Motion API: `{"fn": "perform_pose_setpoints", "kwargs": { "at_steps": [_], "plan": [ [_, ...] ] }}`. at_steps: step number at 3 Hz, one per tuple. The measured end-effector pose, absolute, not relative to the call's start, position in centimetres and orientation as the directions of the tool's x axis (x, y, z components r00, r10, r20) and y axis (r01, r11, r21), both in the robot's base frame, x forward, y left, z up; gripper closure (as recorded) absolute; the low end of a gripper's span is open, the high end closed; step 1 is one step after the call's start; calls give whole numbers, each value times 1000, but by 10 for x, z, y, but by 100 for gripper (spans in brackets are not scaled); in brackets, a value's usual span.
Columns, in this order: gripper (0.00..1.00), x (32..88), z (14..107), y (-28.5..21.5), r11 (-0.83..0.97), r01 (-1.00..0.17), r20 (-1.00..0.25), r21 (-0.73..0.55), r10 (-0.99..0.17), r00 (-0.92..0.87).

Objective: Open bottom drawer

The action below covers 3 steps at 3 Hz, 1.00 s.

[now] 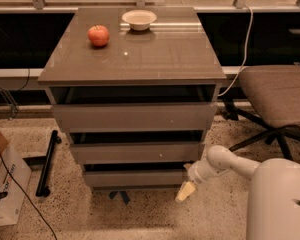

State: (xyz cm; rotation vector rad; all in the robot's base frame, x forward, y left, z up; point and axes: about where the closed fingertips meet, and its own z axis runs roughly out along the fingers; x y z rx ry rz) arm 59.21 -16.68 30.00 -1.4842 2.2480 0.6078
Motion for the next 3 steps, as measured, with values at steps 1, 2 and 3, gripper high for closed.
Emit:
{"fn": "perform_pose_setpoints", "kwargs": {
  "at_steps": [1,2,3],
  "plan": [
    [0,614,277,-157,349,-922,-555,165,-740,-380],
    [0,631,265,-148,351,-920,-581,174,-717,-384],
    [0,640,242,-136,357,-908,-595,220,-689,-414]
  ]
}}
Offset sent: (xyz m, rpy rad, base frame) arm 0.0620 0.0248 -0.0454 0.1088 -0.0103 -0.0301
